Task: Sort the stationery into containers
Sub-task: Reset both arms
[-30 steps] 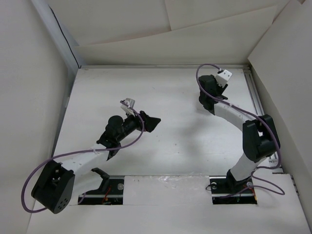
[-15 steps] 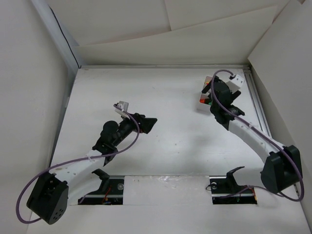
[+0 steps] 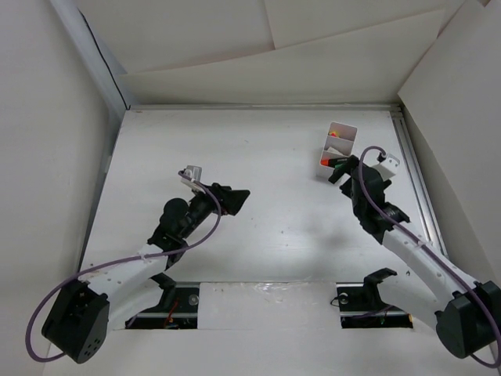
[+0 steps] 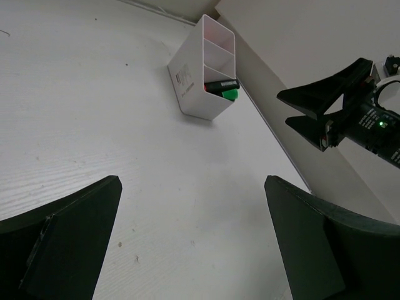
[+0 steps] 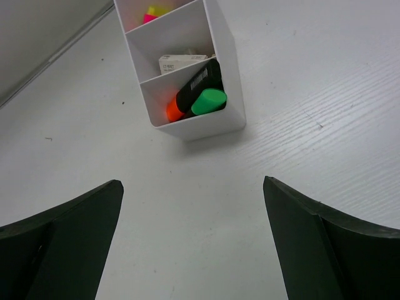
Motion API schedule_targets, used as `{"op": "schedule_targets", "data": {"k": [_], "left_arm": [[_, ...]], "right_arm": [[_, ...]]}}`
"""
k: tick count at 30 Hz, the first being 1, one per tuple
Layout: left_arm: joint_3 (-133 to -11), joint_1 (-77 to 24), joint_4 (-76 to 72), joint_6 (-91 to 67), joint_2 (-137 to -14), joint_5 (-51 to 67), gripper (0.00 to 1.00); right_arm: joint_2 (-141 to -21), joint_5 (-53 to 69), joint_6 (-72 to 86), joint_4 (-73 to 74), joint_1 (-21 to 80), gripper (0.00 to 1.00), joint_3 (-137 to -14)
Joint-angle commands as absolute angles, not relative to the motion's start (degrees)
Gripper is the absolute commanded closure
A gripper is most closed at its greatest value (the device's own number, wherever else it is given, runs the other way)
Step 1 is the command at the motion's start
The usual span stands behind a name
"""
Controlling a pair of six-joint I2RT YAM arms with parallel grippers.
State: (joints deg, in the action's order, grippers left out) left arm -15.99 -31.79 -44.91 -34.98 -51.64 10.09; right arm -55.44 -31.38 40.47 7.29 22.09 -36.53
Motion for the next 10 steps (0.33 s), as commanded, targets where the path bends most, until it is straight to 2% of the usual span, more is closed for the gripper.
{"op": "schedule_targets", "data": {"k": [1, 10], "left_arm": [[-15.4, -31.9, -50.3, -34.9, -53.0, 14.6, 0.01], [-14.7, -31.4, -50.1, -34.4, -51.9, 16.3, 0.01]], "right_arm": [[-54.0, -30.8, 43.1, 9.2, 21.2, 0.0, -36.7], [-55.3, -30.5, 44.2, 10.0, 18.1, 0.0, -36.7]]}}
